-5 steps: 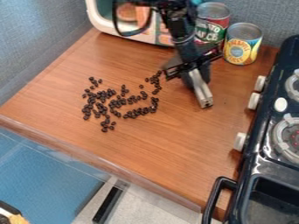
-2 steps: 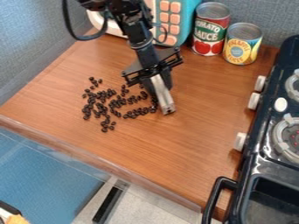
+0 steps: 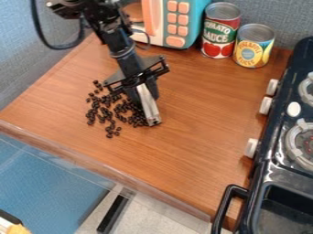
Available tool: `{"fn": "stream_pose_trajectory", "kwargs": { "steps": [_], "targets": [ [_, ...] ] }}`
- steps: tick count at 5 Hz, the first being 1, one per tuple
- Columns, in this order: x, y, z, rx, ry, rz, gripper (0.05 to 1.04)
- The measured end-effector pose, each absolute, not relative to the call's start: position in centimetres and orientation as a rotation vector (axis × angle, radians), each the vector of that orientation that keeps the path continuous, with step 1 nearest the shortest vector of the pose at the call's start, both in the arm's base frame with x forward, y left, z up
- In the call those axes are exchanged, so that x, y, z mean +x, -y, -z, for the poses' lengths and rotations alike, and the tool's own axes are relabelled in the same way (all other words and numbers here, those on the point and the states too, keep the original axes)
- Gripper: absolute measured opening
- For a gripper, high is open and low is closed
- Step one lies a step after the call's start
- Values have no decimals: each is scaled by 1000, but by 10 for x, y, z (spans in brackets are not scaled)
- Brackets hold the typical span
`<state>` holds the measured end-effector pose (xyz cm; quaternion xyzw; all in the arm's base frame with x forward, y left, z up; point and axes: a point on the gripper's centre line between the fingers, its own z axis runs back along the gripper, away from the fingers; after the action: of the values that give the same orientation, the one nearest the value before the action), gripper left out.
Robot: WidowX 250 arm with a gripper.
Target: Sweep into pile
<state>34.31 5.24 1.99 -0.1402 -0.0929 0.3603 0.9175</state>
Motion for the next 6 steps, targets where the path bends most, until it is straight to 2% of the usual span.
{"fn": "stream_pose_trajectory", "kwargs": {
  "steps": [3,6],
  "targets": [
    [321,-87,-16,-282,198,-748,372],
    [304,-113,-26,-285,203,-798,372]
  ]
}}
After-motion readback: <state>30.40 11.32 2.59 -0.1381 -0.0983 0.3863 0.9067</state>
